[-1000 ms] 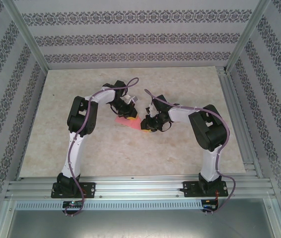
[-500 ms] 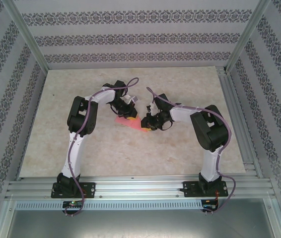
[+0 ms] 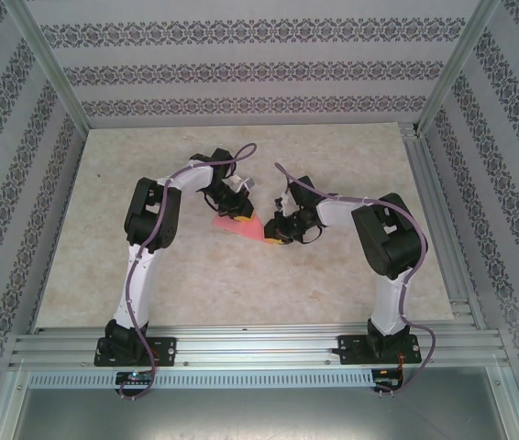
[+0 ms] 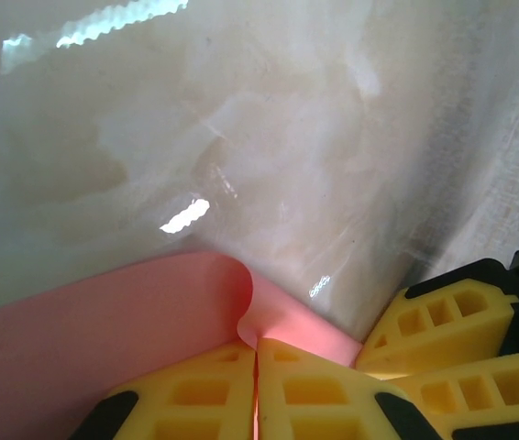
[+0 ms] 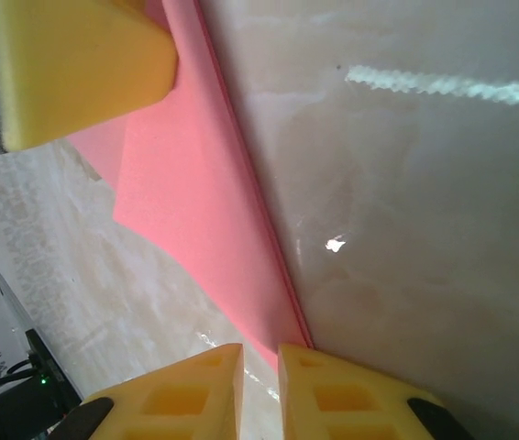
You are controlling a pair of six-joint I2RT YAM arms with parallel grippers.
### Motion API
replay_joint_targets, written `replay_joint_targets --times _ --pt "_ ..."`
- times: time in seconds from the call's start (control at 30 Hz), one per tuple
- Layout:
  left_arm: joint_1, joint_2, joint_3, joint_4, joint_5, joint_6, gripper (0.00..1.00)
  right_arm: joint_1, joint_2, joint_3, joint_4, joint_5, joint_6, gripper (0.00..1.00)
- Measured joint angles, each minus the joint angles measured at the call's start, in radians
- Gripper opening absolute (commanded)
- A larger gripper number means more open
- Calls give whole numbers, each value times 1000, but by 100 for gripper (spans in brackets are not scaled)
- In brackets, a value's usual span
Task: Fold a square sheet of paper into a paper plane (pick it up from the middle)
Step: Third fold the triangle at the center of the table.
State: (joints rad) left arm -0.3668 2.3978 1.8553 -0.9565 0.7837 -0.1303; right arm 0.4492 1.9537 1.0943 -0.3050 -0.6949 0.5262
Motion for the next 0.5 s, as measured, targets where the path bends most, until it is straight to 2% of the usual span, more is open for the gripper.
replay_joint_targets --times 0.27,0.5 --pt "0 1 0 0 0 0 10 0 16 137 16 -34 11 18" --pt "0 1 0 -1 0 0 10 -13 123 146 36 -39 25 17"
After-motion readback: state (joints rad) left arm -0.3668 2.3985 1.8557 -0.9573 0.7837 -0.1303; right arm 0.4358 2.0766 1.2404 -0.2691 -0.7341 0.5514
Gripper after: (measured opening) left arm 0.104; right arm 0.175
